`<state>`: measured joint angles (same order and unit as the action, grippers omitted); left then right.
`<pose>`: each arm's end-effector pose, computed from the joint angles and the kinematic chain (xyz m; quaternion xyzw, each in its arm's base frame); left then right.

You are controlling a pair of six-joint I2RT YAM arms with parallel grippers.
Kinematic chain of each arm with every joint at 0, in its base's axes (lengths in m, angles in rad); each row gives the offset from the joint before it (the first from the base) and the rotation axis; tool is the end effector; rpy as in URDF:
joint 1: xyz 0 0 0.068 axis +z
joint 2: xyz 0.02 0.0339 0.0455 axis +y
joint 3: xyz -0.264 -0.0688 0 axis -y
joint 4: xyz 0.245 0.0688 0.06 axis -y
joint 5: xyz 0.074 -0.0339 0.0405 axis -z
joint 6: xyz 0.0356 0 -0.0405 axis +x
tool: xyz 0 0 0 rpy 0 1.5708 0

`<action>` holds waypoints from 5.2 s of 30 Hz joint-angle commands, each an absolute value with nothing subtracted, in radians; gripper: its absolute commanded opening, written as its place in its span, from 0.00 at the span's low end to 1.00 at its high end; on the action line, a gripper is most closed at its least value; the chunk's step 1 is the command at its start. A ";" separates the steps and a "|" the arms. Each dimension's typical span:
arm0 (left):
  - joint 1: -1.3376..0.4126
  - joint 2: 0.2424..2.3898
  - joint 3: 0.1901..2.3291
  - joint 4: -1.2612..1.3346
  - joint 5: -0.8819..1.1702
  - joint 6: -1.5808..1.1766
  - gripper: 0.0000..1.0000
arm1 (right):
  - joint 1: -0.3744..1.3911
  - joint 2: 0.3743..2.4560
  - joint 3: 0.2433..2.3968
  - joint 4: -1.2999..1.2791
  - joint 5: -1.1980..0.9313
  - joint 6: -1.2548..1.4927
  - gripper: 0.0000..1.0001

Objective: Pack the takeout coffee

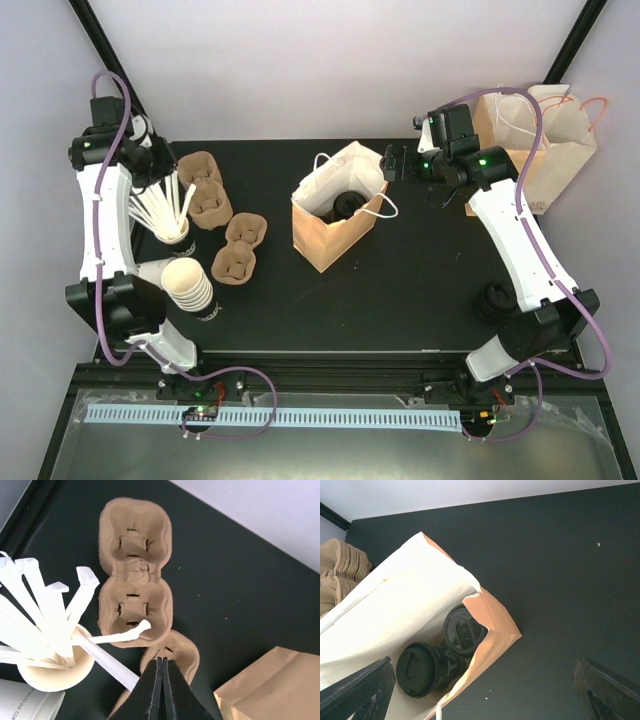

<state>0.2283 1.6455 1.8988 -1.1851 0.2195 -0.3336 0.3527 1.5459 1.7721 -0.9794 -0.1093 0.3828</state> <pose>0.3200 0.0664 0.4090 -0.2286 0.9162 -0.1203 0.3063 0.2976 0.1137 0.4160 -0.0079 0.9165 0.1895 0.3524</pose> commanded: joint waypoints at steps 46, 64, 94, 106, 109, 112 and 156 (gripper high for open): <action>-0.109 1.248 1.780 -0.181 0.874 -0.924 0.02 | 0.346 1.554 1.808 -0.983 -0.081 0.430 1.00; -0.325 1.373 1.590 0.036 0.819 -0.944 0.02 | 0.347 1.523 1.799 -0.993 0.009 0.441 1.00; -0.376 1.592 1.800 -0.036 0.779 -0.797 0.01 | 0.347 1.497 1.772 -0.982 0.075 0.416 1.00; -0.396 1.591 1.729 -0.071 0.762 -0.719 0.02 | 0.346 1.507 1.778 -0.980 0.077 0.413 1.00; -0.401 1.586 1.715 -0.080 0.759 -0.704 0.01 | 0.346 1.508 1.777 -0.979 0.074 0.413 1.00; -0.404 1.581 1.707 -0.099 0.755 -0.688 0.02 | 0.345 1.509 1.775 -0.980 0.070 0.413 1.00; -0.426 1.354 1.430 -0.164 0.719 -0.631 0.51 | 0.346 1.480 1.744 -0.952 0.020 0.438 1.00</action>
